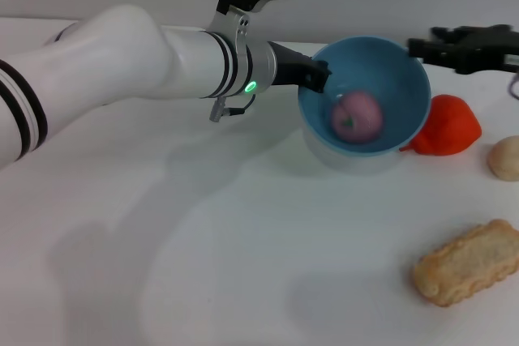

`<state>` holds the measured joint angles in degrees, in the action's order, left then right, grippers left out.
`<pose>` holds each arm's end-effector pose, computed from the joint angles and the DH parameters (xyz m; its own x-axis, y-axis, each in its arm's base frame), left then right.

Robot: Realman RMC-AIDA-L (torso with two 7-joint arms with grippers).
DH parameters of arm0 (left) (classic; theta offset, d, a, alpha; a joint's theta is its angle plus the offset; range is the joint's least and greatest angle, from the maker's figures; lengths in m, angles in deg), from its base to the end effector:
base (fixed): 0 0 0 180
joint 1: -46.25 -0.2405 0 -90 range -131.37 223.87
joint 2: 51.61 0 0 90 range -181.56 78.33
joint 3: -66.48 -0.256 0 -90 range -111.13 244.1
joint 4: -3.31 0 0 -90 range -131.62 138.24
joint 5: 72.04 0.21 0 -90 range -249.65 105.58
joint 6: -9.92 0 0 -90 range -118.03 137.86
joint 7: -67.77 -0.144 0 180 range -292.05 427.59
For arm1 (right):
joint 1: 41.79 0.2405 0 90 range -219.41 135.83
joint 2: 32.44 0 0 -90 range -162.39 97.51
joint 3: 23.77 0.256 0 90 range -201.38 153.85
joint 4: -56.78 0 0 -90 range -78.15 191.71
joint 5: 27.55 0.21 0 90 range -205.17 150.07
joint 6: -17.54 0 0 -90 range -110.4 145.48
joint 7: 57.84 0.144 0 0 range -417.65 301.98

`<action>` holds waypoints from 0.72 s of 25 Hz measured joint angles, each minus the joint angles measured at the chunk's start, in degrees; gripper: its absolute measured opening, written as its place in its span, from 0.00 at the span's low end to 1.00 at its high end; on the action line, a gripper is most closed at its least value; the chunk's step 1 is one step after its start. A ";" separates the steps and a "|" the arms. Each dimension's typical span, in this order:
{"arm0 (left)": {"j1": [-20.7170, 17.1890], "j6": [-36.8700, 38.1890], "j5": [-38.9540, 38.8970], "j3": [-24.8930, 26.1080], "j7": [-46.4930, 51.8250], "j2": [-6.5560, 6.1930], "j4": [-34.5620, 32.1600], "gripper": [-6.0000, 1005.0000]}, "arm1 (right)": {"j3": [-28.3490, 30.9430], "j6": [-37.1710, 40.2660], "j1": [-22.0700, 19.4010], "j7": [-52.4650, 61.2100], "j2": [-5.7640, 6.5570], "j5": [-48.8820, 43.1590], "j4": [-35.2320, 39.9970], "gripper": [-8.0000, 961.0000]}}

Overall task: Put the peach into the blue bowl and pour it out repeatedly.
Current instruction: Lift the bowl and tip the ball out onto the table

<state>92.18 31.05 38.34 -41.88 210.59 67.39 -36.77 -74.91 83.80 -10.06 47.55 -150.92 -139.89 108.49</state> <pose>-0.1547 0.4214 -0.1146 0.7874 0.5208 0.3298 0.6140 -0.6158 -0.4937 0.2384 0.4015 0.0359 0.7266 -0.4517 -0.5178 -0.6653 -0.6508 -0.3659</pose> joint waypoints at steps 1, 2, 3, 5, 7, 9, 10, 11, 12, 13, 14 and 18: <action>0.00 0.00 0.00 0.00 0.00 0.00 0.00 0.01 | 0.00 0.00 0.00 0.00 0.00 0.00 0.00 0.53; -0.01 0.02 0.05 0.00 0.00 0.00 0.03 0.01 | 0.69 -0.66 -0.84 -2.11 -0.21 0.06 0.66 0.54; -0.02 0.02 0.16 -0.01 0.00 0.00 0.07 0.01 | 1.49 -1.26 -1.56 -4.02 -0.37 0.13 1.22 0.54; 0.03 0.02 0.31 -0.01 0.00 0.00 0.08 0.01 | 5.09 -2.54 -4.17 -14.16 -0.69 3.14 1.54 0.56; 0.08 0.02 0.36 0.00 -0.13 -0.02 0.05 0.00 | 5.88 -2.60 -5.42 -19.30 -0.71 6.00 0.86 0.56; 0.15 0.05 0.39 0.00 -0.26 -0.07 0.04 0.00 | 6.74 -2.72 -8.21 -30.48 -0.69 13.76 -1.58 0.56; 0.19 0.06 0.41 0.00 -0.33 -0.07 0.04 0.00 | 6.85 -2.82 -11.24 -42.59 -0.50 24.64 -5.92 0.56; 0.26 0.06 0.42 0.00 -0.40 -0.07 0.03 0.00 | 6.85 -2.82 -11.24 -42.59 -0.50 24.64 -5.92 0.56; 0.32 0.06 0.43 0.00 -0.50 -0.08 0.03 0.00 | 6.87 -2.83 -12.18 -46.24 -0.44 28.42 -7.58 0.56; 0.42 0.07 0.48 -0.09 -0.60 -0.09 0.00 0.00 | 7.00 -2.84 -13.53 -50.45 -0.36 32.99 -9.98 0.56; 0.62 0.10 0.57 -0.33 -0.65 -0.11 -0.14 0.00 | 7.24 -2.83 -14.45 -53.72 -0.32 36.44 -12.02 0.56; 1.84 0.13 3.68 -1.65 -1.04 -0.14 -1.12 0.00 | 11.32 -2.87 -15.79 -61.85 -0.20 43.05 -21.17 0.56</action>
<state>94.03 31.18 42.02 -43.53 209.55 67.25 -37.89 -63.59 80.93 -25.85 -14.30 -151.12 -96.84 87.32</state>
